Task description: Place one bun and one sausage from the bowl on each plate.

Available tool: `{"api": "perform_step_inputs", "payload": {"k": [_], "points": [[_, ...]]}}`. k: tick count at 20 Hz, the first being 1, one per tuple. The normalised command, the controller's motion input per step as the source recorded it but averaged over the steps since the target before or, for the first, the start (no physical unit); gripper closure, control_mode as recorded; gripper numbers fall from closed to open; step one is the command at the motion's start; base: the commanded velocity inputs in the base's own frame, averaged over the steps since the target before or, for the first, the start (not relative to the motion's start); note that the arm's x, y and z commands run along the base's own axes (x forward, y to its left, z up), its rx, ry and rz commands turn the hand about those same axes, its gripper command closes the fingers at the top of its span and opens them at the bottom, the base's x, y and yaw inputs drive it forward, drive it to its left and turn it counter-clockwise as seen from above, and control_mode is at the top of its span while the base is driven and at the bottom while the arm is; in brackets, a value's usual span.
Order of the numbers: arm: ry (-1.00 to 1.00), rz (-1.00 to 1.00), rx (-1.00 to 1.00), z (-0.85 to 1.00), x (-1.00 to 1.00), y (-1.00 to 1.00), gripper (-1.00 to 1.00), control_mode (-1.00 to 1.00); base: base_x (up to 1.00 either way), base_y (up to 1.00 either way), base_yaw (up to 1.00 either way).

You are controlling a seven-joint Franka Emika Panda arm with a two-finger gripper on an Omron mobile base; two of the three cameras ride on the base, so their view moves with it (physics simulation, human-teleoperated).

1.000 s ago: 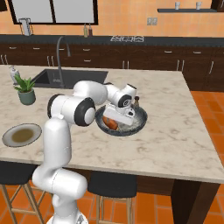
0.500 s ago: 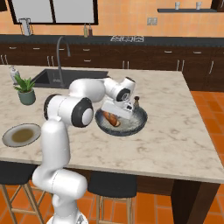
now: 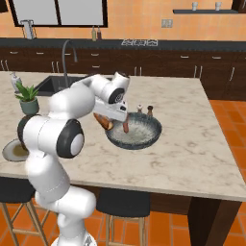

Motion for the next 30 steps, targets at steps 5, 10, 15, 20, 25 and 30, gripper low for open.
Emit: {"api": "perform_step_inputs", "payload": {"k": [5, 10, 15, 20, 25, 30], "points": [[-0.19, 0.0, -0.06, 0.13, -0.86, 1.0, 1.0, -1.0, 0.0, 0.0, 0.0], [-0.08, 0.0, -0.08, 0.01, -0.64, 1.0, 1.0, -1.0, 0.0, 0.0, 0.0], [0.13, 0.0, -0.04, 0.46, -0.29, 1.0, 1.0, -1.0, 0.0, 0.0, 0.0], [0.39, 0.01, 0.0, 0.45, -0.24, 1.0, 1.0, -1.0, 0.0, 0.0, 0.0], [0.16, 0.0, 0.0, -0.42, -0.07, 1.0, 1.0, -1.0, 0.0, 0.0, 0.0], [0.13, -0.01, -0.03, -0.5, 0.44, 1.0, 1.0, -1.0, 0.0, 0.0, 0.0]]}}
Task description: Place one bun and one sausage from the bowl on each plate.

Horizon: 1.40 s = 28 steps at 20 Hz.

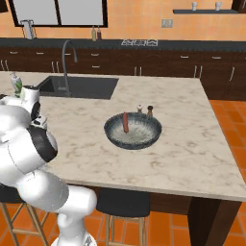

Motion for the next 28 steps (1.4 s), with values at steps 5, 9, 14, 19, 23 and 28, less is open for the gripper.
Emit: {"api": "perform_step_inputs", "payload": {"k": [5, 9, 14, 19, 23, 28], "points": [[0.15, -0.01, -0.09, -0.47, 0.9, 0.96, 1.0, -1.0, 0.0, 0.0, 0.0], [0.1, 0.0, -0.09, -0.44, 0.68, 0.58, -1.0, -1.0, 0.0, 0.0, 0.0], [0.0, 0.0, -0.01, -0.15, 0.14, 0.04, -1.0, -1.0, 0.0, 0.0, 0.0], [-0.02, 0.0, 0.02, 0.05, 0.19, -0.05, -1.0, -1.0, 0.0, 0.0, 0.0], [-0.34, 0.0, 0.13, 0.69, -0.85, -0.96, -1.0, -1.0, 0.0, 0.0, 0.0], [-0.48, 0.0, 0.01, 0.63, -1.0, -1.0, -1.0, -1.0, 0.0, 0.0, 0.0]]}}
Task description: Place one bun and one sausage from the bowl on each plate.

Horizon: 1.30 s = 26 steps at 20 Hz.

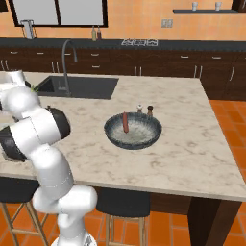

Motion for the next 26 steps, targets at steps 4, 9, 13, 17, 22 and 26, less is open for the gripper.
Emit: {"api": "perform_step_inputs", "payload": {"k": [4, 9, 13, 17, 22, 26], "points": [[-0.45, 0.0, 0.0, 0.6, -0.95, -1.0, -1.0, -1.0, 0.0, 0.0, 0.0], [-0.37, 0.0, 0.02, 0.58, -0.38, -1.0, -1.0, -1.0, 0.0, 0.0, 0.0], [-0.26, 0.0, 0.19, 0.77, -0.02, -1.0, -1.0, -1.0, 0.0, 0.0, 0.0], [-0.18, 0.0, 0.31, 0.78, 0.03, -1.0, -1.0, -1.0, 0.0, 0.0, 0.0], [-0.01, -0.01, 0.0, -0.09, 0.35, -1.0, -1.0, -1.0, 0.0, 0.0, 0.0], [0.11, -0.01, -0.05, -0.41, 0.53, -1.0, -1.0, -1.0, 0.0, 0.0, 0.0]]}}
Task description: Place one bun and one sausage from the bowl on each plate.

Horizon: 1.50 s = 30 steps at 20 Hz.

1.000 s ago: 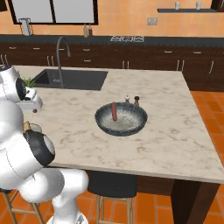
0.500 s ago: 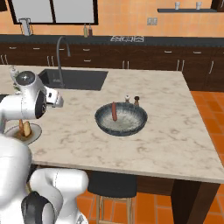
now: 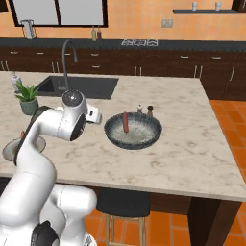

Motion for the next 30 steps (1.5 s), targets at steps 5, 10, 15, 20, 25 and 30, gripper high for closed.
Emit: {"api": "perform_step_inputs", "payload": {"k": [5, 10, 15, 20, 25, 30], "points": [[0.12, -0.02, -0.09, -0.26, 0.53, -1.0, -1.0, -1.0, 0.0, 0.0, 0.0], [0.16, -0.01, 0.0, -0.15, 0.89, -1.0, -1.0, -1.0, 0.0, 0.0, 0.0], [0.03, 0.01, -0.04, -0.29, 0.88, -0.11, -1.0, -1.0, 0.0, 0.0, 0.0], [0.1, 0.0, -0.23, -0.54, 0.53, 0.34, -1.0, -1.0, 0.0, 0.0, 0.0], [0.1, -0.01, -0.15, -0.48, 0.59, -0.11, -1.0, -1.0, 0.0, 0.0, 0.0], [0.15, -0.02, 0.0, -0.23, 0.47, -0.22, -1.0, -1.0, 0.0, 0.0, 0.0]]}}
